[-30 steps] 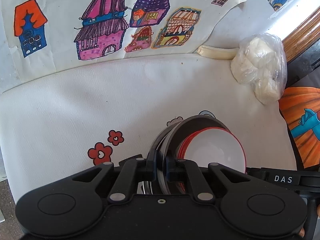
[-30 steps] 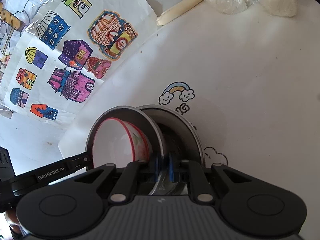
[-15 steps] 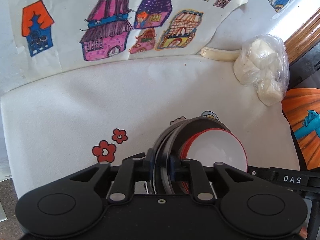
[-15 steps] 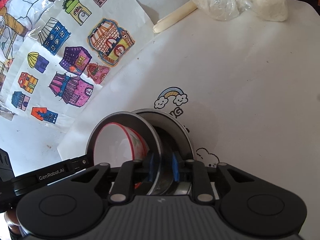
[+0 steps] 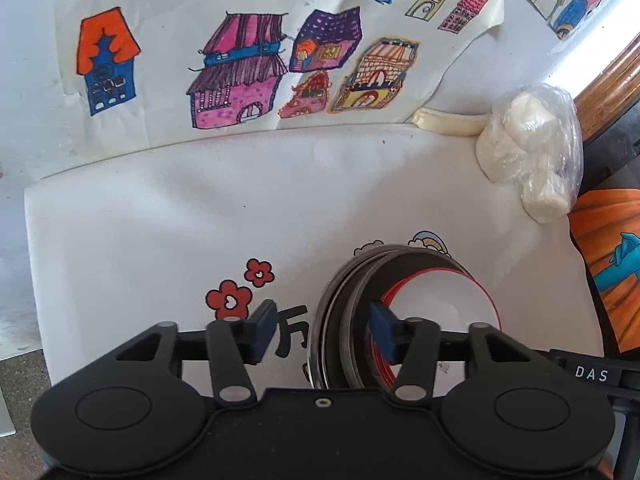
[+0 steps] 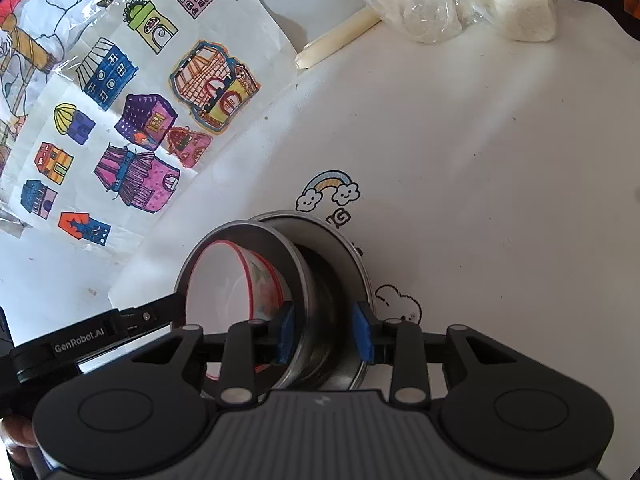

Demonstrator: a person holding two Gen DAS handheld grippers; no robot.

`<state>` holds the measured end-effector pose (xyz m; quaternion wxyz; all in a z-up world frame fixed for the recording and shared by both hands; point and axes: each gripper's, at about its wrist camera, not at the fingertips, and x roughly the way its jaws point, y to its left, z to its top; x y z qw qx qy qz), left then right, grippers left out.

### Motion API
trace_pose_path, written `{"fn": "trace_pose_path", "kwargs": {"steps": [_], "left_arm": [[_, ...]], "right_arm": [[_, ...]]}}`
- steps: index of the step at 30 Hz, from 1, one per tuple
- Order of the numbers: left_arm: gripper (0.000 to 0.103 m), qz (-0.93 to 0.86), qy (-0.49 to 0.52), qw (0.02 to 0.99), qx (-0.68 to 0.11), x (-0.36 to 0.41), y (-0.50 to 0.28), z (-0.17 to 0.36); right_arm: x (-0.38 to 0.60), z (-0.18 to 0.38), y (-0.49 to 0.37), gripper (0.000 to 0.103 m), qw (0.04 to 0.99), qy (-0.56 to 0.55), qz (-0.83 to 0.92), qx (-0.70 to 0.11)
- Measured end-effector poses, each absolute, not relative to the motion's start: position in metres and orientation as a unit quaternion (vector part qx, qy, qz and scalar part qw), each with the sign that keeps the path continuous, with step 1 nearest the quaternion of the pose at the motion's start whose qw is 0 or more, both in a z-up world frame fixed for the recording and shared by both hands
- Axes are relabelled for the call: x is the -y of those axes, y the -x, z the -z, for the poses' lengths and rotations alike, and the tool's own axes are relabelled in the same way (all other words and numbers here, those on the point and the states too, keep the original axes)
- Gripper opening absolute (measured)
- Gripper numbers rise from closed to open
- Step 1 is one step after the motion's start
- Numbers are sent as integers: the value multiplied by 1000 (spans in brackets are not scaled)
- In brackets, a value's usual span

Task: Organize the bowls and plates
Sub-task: 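Open both grippers to release the steel bowl stack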

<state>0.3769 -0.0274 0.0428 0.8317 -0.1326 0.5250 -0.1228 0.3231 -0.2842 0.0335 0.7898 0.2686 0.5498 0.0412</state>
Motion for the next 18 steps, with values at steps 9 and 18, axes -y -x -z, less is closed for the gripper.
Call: {"fn": "trace_pose_path", "kwargs": {"steps": [9,18], "left_arm": [[74,137,128,835,-517,29,-368,-49],[85,133,126,840,-510,27,-359,-53]], "right_arm": [[282,-41,-315,52,798,-252,-39,-546],[294,-44,-302,76,803,-260,-40,-535]]}}
